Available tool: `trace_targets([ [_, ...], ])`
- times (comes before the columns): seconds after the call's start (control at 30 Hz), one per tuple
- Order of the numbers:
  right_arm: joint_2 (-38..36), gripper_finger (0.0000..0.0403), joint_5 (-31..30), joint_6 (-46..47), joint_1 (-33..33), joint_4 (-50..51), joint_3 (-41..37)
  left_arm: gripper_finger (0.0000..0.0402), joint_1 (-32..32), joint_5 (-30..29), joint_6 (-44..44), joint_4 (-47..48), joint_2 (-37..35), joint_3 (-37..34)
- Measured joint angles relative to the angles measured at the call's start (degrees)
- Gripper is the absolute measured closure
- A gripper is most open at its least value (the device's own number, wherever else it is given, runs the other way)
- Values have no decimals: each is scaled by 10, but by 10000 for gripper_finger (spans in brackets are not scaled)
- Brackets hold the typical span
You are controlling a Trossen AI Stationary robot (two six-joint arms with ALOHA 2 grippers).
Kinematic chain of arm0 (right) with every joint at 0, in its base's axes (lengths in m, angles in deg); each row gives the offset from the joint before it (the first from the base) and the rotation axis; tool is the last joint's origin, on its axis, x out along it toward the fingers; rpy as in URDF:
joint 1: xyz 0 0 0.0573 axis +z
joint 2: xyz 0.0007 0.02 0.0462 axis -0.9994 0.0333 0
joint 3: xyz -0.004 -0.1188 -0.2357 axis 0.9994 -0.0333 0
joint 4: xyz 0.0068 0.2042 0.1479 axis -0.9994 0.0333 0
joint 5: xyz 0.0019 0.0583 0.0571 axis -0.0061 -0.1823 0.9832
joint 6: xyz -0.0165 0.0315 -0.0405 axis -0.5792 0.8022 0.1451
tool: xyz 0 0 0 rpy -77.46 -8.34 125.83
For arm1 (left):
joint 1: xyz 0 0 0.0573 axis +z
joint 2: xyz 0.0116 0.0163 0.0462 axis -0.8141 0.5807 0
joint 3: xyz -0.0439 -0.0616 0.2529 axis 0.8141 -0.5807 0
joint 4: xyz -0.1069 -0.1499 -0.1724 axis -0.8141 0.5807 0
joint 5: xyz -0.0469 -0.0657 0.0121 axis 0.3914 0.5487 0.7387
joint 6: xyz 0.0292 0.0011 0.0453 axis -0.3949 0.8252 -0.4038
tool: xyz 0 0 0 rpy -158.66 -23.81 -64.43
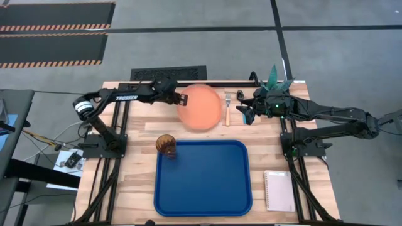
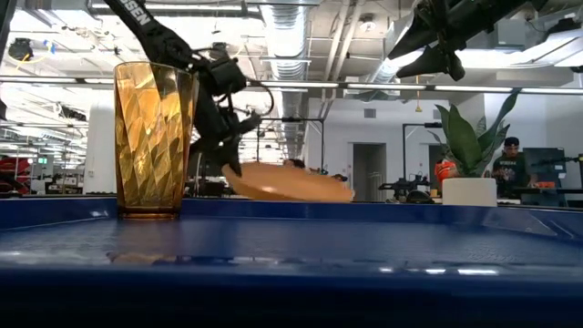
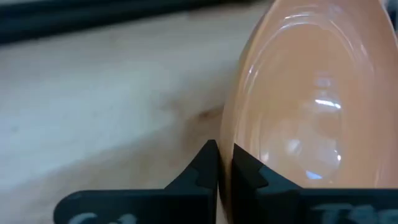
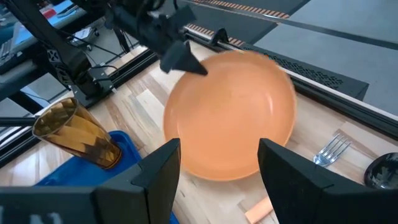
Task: Pick and place plate/cup/fork/spoon on tray
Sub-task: Put the orange plate on the blue serving tray to the bottom of the yellow cup
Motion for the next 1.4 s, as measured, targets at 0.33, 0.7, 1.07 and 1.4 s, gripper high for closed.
trace_targets([
  [0.33,0,163,0,-1,0,0,0,401,0,-12,-9,37,-48,76],
  [0.7,0,163,0,-1,0,0,0,401,0,-53,-63,163,-119,190],
  [1.07,0,163,0,-2,0,-1,0,401,-17,-36,-91,219,-259,250],
  [1.4,0,163,0,-2,0,-1,0,401,-181,83,-47,343,-371,250],
])
